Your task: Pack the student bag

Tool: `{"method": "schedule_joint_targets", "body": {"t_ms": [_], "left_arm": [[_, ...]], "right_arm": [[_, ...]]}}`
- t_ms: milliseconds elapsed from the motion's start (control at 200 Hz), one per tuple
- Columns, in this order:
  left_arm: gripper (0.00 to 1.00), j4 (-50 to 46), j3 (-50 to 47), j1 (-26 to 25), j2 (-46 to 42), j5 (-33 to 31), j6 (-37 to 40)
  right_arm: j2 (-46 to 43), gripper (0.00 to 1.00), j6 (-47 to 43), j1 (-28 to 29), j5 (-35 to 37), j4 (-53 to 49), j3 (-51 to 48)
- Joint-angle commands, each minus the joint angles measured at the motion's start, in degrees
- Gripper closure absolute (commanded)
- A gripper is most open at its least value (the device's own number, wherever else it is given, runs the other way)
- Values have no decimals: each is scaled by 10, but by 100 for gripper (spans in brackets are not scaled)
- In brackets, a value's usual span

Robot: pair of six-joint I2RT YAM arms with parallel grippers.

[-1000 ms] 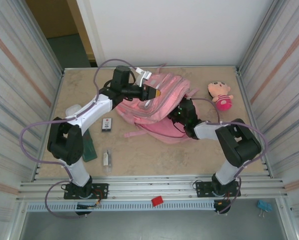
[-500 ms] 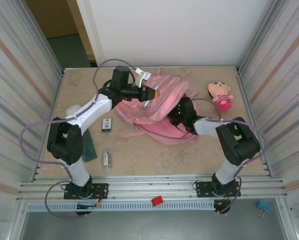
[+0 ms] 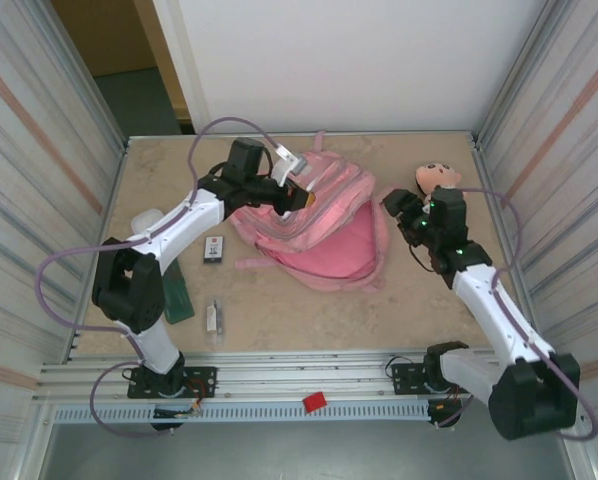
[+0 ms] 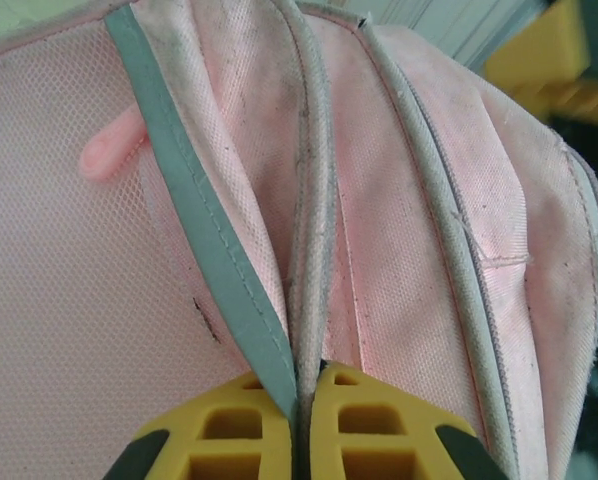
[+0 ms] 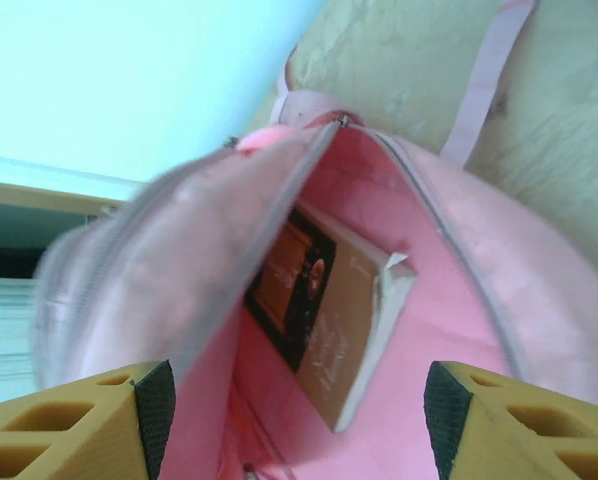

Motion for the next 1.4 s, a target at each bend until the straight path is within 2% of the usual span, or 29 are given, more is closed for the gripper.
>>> {"method": "schedule_joint_targets", "body": {"t_ms": [0, 185, 261, 336, 396, 486, 531, 556, 606, 686, 832, 1017, 1203, 1393], "left_arm": [[100, -66, 11, -52, -19, -93, 188], [100, -57, -49, -117, 35, -171, 239], [100, -34, -66, -128, 58, -187, 225], [94, 5, -85, -127, 67, -185, 190], [84, 39, -98, -127, 58, -176, 167], [62, 57, -94, -126, 33, -177, 135], [51, 54, -86, -121, 15, -180, 107], [46, 52, -83, -116, 1, -180, 90], [37, 55, -82, -102, -28, -181, 43], [31, 65, -97, -71, -81, -184, -42], [27, 91, -180, -8, -182, -194, -159], [26, 85, -294, 37, -266, -199, -208], [26, 111, -381, 56, -310, -199, -253], [29, 141, -428, 73, -332, -193, -285]], "right_arm": [[-30, 32, -85, -10, -18, -110, 30], [-49, 32, -163, 19, -7, -97, 24], [-53, 31, -189, 43, 14, -79, 13], [-55, 30, -225, 74, 33, -57, 3], [-52, 30, -262, 102, 49, -50, 2], [-45, 28, -323, 140, 70, -60, 16], [-41, 17, -351, 162, 83, -70, 28], [-42, 15, -367, 175, 91, -73, 33], [-44, 14, -397, 201, 106, -74, 42], [-42, 13, -458, 247, 113, -82, 61], [7, 13, -599, 343, 140, -159, 113], [111, 12, -778, 462, 227, -253, 128], [212, 8, -843, 487, 260, -222, 112], [278, 5, -882, 486, 310, -83, 61]]}}
